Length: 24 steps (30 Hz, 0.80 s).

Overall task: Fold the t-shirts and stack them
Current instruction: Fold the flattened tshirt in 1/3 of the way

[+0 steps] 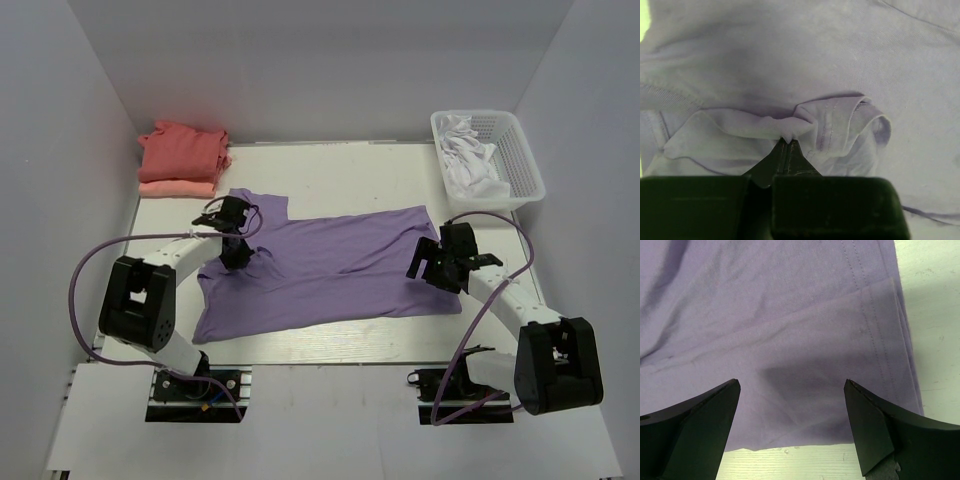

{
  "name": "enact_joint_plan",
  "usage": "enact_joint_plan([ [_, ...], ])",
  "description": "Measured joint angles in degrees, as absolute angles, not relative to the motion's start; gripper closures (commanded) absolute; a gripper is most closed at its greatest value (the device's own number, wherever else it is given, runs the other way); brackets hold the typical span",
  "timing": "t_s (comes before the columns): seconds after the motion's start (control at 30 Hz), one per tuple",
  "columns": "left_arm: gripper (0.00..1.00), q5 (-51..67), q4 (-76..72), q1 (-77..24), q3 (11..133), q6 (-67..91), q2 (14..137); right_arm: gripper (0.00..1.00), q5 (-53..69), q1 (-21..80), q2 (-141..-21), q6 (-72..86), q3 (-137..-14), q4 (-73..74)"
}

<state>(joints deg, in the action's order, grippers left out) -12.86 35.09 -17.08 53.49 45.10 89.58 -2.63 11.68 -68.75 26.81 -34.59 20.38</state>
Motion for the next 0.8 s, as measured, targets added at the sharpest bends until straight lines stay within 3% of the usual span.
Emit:
enact_joint_plan([
  [0.8, 1.00, -11.2, 40.5, -11.0, 62.7, 52.9, 97.6, 0.10, -3.6, 11.6, -71.7, 26.3, -34.6, 20.5],
])
